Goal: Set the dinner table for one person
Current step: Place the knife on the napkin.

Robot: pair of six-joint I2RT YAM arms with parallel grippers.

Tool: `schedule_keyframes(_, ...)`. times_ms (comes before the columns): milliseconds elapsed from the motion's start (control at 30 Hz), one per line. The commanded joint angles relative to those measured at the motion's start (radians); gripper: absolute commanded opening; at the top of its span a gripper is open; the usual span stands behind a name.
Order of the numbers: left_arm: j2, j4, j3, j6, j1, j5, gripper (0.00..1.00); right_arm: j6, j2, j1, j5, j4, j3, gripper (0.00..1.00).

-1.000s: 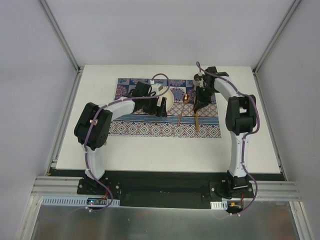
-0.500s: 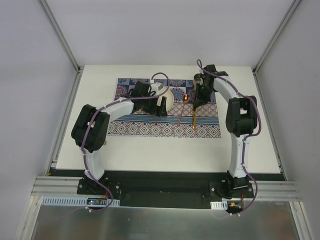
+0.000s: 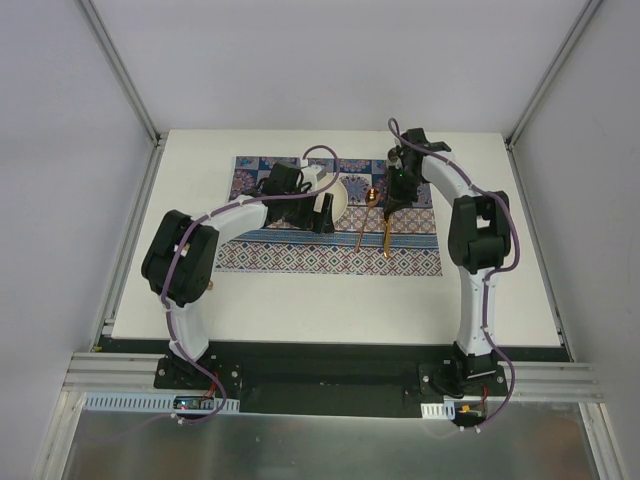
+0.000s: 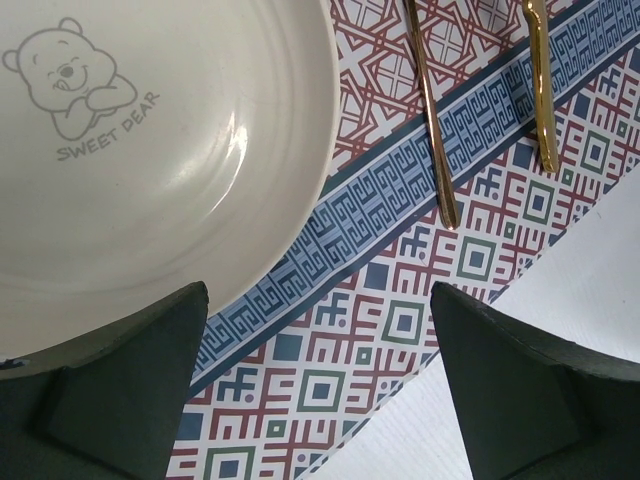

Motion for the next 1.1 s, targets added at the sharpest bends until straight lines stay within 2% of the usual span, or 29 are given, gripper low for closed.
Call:
schedule_keyframes(0,-0.066,0.013,-0.009,0.016,-0.017,-0.011,0.93,0.022,0.016,0.006,0.011,-0.004,0.048,0.00)
schedule_keyframes(833,-0.055,0.013,0.001,0.027,-0.017,-0.018,0.93,0.036,0.087,0.014,0.041,-0.023,0.088,0.01)
schedule_keyframes(1067,-0.060,0.008,0.003,0.030,-0.017,-0.019,0.93,0.034,0.087,0.016,0.031,-0.018,0.081,0.22)
